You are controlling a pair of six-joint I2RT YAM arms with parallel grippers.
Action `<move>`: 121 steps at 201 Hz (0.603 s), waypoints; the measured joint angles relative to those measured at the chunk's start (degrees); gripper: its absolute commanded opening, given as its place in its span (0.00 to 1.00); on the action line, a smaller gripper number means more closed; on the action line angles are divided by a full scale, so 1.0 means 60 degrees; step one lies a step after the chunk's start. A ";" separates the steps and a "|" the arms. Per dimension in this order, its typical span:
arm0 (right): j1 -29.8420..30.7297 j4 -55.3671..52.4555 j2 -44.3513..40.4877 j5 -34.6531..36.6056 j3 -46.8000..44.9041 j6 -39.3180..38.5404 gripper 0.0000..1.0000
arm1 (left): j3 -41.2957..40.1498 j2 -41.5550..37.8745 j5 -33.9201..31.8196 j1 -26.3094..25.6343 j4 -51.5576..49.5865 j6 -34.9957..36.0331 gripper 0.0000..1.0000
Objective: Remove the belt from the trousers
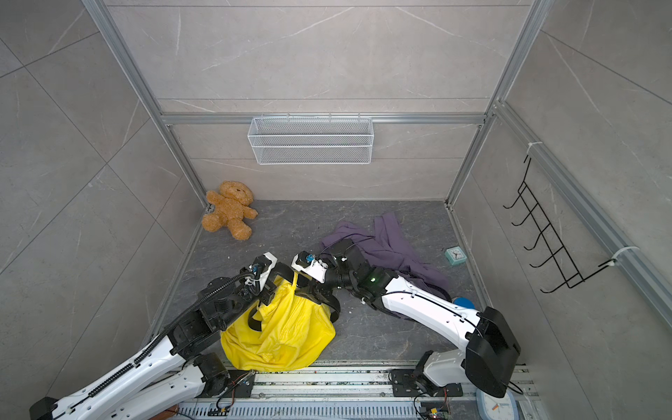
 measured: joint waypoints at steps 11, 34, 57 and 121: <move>0.0000 0.0204 0.0000 -0.0007 -0.0095 0.0098 0.72 | 0.0000 0.0000 -0.0004 0.0000 0.0015 -0.0033 0.00; 0.0004 0.0514 0.0000 0.0004 -0.0266 0.0208 0.65 | 0.0000 0.0000 -0.0062 0.0000 0.0004 -0.0066 0.00; 0.0011 0.0812 0.0000 0.0007 -0.0448 0.0302 0.67 | 0.0000 -0.0007 -0.0189 0.0011 -0.0036 -0.0120 0.00; 0.0372 0.1446 -0.0219 0.0386 -0.1184 0.0353 0.72 | 0.0000 -0.0171 -0.0240 0.0157 -0.0113 -0.0353 0.00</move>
